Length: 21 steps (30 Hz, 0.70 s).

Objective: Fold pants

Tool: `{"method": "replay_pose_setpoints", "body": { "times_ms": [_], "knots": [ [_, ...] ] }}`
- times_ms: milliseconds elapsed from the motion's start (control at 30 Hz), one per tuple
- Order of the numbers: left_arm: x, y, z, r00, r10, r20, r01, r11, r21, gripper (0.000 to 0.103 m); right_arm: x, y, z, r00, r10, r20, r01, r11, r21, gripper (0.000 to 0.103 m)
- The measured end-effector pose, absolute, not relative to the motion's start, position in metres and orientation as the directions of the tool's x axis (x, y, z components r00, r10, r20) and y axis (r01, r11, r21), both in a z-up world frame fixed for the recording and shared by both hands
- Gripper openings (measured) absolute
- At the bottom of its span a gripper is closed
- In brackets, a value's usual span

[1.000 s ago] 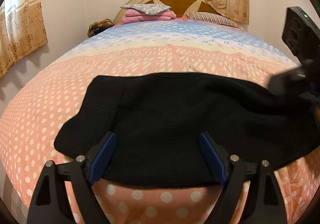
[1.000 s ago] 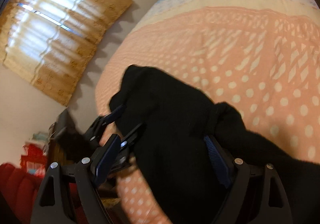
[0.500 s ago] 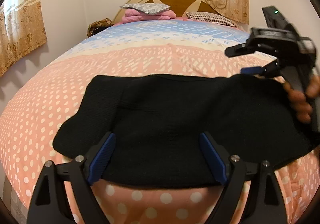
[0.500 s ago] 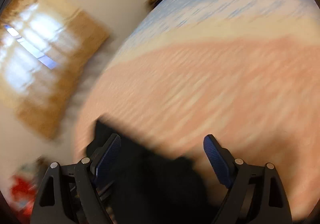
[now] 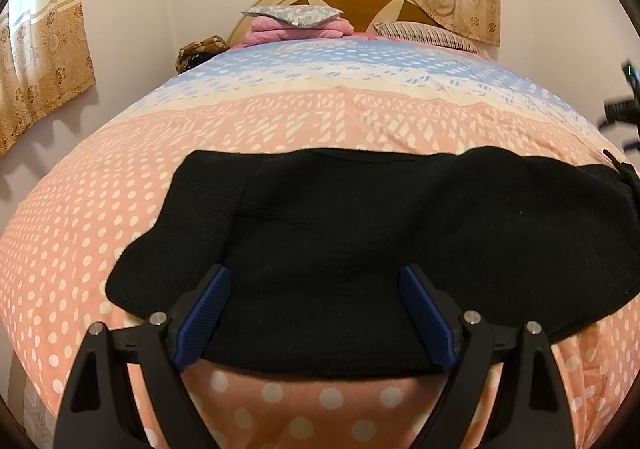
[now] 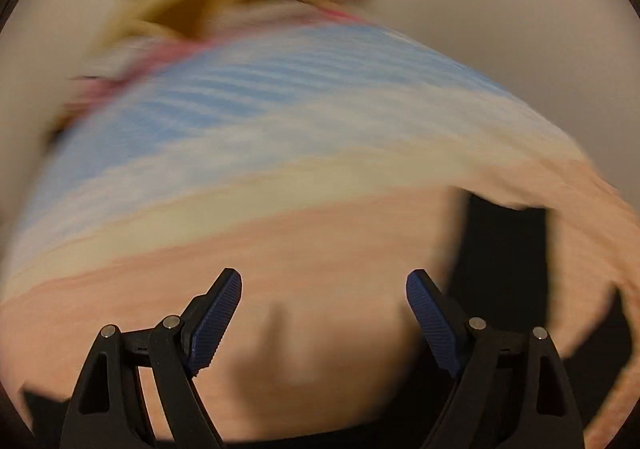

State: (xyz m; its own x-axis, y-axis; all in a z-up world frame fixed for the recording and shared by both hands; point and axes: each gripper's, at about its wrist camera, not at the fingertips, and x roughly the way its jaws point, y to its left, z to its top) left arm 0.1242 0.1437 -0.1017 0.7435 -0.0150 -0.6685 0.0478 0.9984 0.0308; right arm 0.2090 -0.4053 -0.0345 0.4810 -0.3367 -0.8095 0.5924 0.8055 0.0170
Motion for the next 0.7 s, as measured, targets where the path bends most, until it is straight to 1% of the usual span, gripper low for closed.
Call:
{"method": "replay_pose_setpoints", "body": {
  "times_ms": [67,133,167,233,267,300,333,367,433,500,567,700],
  "knots": [
    [0.124,0.145,-0.102,0.744,-0.015,-0.668,0.048,0.998,0.031,0.090,0.205,-0.439,-0.053,0.356,-0.400,-0.845,0.675,0.735,-0.064,0.086],
    [0.125,0.146,-0.103,0.744,-0.015,-0.668,0.049,0.998,0.032,0.090,0.203,-0.461,-0.072,0.264,-0.430,-0.864,0.708,0.694,-0.129,0.086],
    [0.125,0.146,-0.103,0.744,-0.015,-0.668,0.048,0.998,0.032,0.090,0.202,-0.467,-0.080,0.249,-0.423,-0.871,0.707,0.694,-0.136,0.086],
    [0.125,0.146,-0.103,0.744,-0.015,-0.668,0.048,0.998,0.032,0.090,0.203,-0.473,-0.083,0.277,-0.409,-0.870,0.706,0.700,-0.104,0.085],
    [0.125,0.146,-0.103,0.744,-0.015,-0.668,0.048,0.998,0.032,0.090,0.203,-0.477,-0.083,0.284,-0.400,-0.871,0.704,0.704,-0.094,0.080],
    [0.125,0.146,-0.103,0.744,-0.014,-0.668,0.048,0.998,0.033,0.090,0.202,-0.481,-0.082,0.294,-0.389,-0.873,0.701,0.709,-0.080,0.054],
    [0.125,0.146,-0.103,0.744,-0.013,-0.668,0.047,0.998,0.034,0.090,0.200,-0.486,-0.082,0.302,-0.374,-0.877,0.698,0.713,-0.064,0.024],
    [0.125,0.146,-0.103,0.744,-0.013,-0.668,0.047,0.998,0.033,0.090,0.200,-0.493,-0.081,0.312,-0.344,-0.885,0.695,0.718,-0.034,0.014],
    [0.125,0.146,-0.103,0.744,-0.011,-0.668,0.046,0.998,0.035,0.090,0.197,-0.506,-0.080,0.337,-0.292,-0.895,0.691,0.723,0.024,0.006],
    [0.125,0.146,-0.103,0.744,-0.008,-0.668,0.044,0.998,0.038,0.090,0.179,-0.508,-0.070,0.404,-0.247,-0.881,0.683,0.722,0.111,0.006],
    [0.125,0.146,-0.103,0.743,-0.005,-0.669,0.043,0.998,0.040,0.091,0.153,-0.510,-0.050,0.534,-0.198,-0.822,0.646,0.723,0.246,0.006],
    [0.127,0.147,-0.103,0.741,-0.003,-0.671,0.042,0.998,0.043,0.091,0.065,-0.515,-0.008,0.747,-0.159,-0.645,0.566,0.661,0.493,0.006]
  ]
}}
